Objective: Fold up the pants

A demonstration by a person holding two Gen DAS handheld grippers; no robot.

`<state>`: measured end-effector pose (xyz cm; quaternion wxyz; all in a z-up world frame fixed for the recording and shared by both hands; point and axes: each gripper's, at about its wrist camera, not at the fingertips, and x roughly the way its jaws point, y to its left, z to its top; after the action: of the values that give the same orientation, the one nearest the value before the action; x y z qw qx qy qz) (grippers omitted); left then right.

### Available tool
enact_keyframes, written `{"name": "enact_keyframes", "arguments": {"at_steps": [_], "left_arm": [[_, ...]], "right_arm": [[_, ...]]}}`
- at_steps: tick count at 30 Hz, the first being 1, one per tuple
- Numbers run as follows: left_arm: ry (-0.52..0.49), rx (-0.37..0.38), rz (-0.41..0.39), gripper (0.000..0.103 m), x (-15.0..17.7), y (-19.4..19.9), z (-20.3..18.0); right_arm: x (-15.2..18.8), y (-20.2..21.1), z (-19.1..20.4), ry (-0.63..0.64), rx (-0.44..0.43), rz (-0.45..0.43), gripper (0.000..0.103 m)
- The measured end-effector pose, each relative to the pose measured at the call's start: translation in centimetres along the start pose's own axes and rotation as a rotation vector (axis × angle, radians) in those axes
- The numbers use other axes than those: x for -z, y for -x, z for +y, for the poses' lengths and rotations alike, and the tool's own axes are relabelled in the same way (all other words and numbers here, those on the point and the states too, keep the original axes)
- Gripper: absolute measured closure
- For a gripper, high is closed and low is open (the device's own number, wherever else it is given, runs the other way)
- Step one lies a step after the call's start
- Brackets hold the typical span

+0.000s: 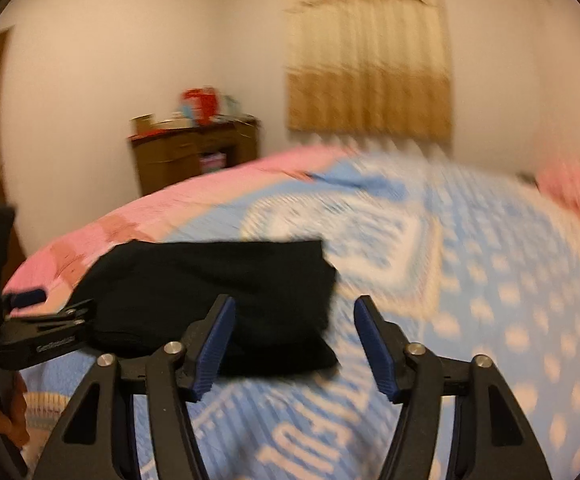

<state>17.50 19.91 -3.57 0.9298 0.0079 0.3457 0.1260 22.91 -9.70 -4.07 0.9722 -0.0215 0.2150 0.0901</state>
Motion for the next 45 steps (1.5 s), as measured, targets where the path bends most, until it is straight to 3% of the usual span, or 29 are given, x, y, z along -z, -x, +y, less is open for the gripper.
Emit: {"name": "enact_keyframes", "arguments": {"at_steps": [1, 2, 5, 8, 11, 15, 19, 21, 23, 24, 27, 36, 40, 45], "left_arm": [[0.000, 0.003, -0.023, 0.022, -0.4, 0.3, -0.2], [0.000, -0.002, -0.042, 0.021, -1.1, 0.4, -0.6], [0.017, 0.011, -0.042, 0.019, -2.0, -0.3, -1.3], [0.000, 0.006, 0.010, 0.019, -1.7, -2.5, -2.4], [-0.015, -0.006, 0.049, 0.017, -0.5, -4.3, -2.6], [0.061, 0.019, 0.075, 0.000, -0.1, -5.1, -1.0], [0.068, 0.011, 0.092, 0.000, -0.5, -4.2, -0.3], [0.052, -0.020, 0.066, 0.000, -0.3, -2.7, -0.2], [0.053, -0.007, 0.051, 0.000, 0.0, -1.2, 0.1], [0.056, 0.000, 0.042, 0.000, 0.2, -0.6, 0.3], [0.058, 0.009, 0.009, 0.000, 1.0, 2.0, 0.7], [0.040, 0.008, -0.112, 0.000, 3.8, 9.6, 1.7], [0.000, 0.001, -0.165, 0.000, 4.6, 12.6, 1.8], [0.000, 0.043, -0.169, 0.000, 5.0, 15.1, 2.3]], "right_arm": [[-0.6, -0.5, 0.4, 0.016, -0.027, 0.005, 0.067], [-1.2, -1.5, 0.5, 0.010, -0.058, 0.030, 0.073], [-1.9, -5.4, -0.1, -0.069, -0.091, 0.155, 0.077], [-0.1, -7.8, -0.3, -0.077, -0.103, 0.263, 0.078], [0.6, -7.5, -0.1, -0.060, -0.088, 0.243, 0.078], [0.8, -7.5, -0.3, -0.074, -0.098, 0.241, 0.078], [0.6, -6.1, -0.8, -0.127, -0.106, 0.202, 0.077], [0.7, -4.3, -1.2, -0.182, -0.095, 0.164, 0.072], [1.1, -2.4, -1.5, -0.242, -0.099, 0.130, 0.048], [1.2, -1.4, -1.4, -0.259, -0.095, 0.111, 0.045], [1.4, 1.9, -0.6, -0.253, -0.098, 0.054, 0.043], [0.9, 8.4, 1.9, -0.195, -0.101, 0.001, 0.040], [0.8, 11.8, 3.2, -0.147, -0.100, -0.057, 0.030], [0.4, 14.8, 4.2, -0.123, -0.095, -0.101, 0.029]]}}
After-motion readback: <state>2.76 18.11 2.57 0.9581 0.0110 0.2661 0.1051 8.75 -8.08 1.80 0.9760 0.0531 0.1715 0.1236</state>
